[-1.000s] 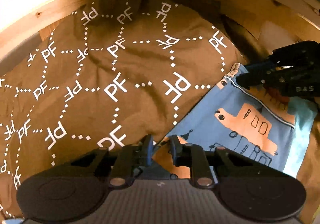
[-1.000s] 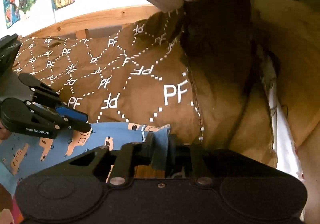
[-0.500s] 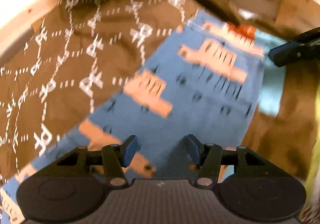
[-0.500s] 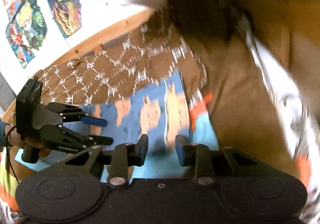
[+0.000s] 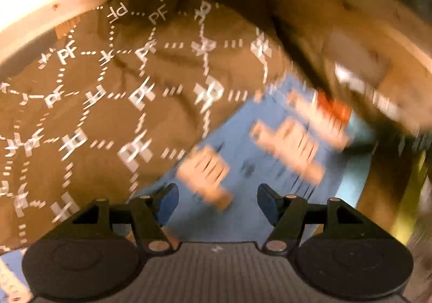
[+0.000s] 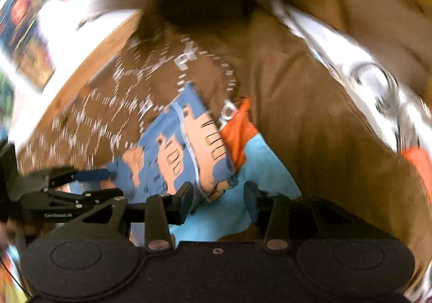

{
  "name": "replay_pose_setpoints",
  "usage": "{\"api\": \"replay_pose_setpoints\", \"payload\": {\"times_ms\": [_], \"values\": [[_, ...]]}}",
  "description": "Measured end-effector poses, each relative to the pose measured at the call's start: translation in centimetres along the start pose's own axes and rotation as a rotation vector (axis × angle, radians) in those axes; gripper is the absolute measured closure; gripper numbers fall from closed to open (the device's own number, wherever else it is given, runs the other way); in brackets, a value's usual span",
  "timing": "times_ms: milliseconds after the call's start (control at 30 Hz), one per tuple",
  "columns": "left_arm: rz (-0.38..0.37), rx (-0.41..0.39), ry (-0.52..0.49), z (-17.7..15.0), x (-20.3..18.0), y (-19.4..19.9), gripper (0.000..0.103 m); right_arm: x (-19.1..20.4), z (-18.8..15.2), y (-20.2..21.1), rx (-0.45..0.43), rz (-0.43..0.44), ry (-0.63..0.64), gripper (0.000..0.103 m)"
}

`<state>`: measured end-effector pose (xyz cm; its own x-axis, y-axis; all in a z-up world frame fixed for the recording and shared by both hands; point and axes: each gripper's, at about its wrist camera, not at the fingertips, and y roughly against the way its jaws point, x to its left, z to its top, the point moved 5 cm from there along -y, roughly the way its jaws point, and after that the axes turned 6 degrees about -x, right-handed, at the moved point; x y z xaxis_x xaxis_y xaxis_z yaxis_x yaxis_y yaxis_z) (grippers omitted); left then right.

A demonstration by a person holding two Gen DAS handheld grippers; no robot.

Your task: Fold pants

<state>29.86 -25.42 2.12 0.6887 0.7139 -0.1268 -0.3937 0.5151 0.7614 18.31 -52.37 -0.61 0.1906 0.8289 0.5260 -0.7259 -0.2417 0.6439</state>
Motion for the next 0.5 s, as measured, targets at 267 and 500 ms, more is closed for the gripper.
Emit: {"api": "replay_pose_setpoints", "payload": {"times_ms": [267, 500], "values": [[-0.081, 0.097, 0.268, 7.2, -3.3, -2.9, 0.018, -1.0, -0.4, -0.6, -0.092, -0.037, -0.214, 0.082], [-0.066, 0.187, 0.344, 8.3, -5.6, -4.2, 0.018, 2.5, -2.5, 1.0, -0.296, -0.074, 0.14, 0.091]]}}
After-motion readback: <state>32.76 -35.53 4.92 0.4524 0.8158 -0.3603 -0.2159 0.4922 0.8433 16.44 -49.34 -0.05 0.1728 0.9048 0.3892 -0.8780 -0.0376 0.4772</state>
